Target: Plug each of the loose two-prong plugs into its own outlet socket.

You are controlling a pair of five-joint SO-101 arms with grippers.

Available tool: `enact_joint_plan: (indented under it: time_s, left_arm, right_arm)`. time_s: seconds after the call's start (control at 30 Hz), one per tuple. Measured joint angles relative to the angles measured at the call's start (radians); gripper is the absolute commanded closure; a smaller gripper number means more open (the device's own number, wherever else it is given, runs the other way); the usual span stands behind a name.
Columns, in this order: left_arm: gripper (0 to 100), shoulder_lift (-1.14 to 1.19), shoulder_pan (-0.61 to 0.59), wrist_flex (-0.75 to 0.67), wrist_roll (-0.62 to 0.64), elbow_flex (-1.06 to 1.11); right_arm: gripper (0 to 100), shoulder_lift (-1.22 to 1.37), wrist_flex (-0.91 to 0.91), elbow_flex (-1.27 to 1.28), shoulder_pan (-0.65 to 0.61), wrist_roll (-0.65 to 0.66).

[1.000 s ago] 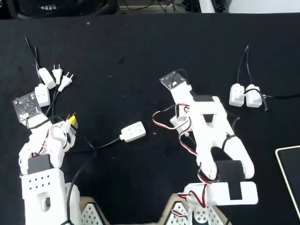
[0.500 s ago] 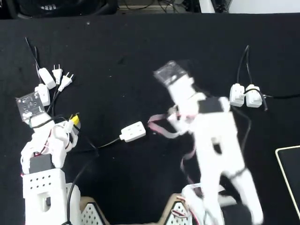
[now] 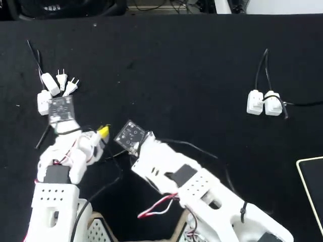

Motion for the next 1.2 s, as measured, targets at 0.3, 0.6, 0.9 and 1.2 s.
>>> enact_joint_plan:
  time_s: [0.3,0.6,0.9,1.2]
  left_arm:
    - [73,0.000,0.146,-0.026,0.000,0.009]
    - [73,0.000,0.181,-0.117,-0.006,0.074]
    - [73,0.000,0.183,-0.117,-0.043,0.081]
    - [73,-0.008,0.180,-0.117,-0.046,0.081]
  right_arm:
    - [98.8,0.000,-0.115,0.032,-0.018,-0.138]
    - [98.8,0.000,-0.106,0.032,-0.018,-0.138]
    - [98.8,0.000,0.008,-0.060,-0.023,-0.080]
    - [98.8,-0.009,0.138,-0.150,-0.023,-0.057]
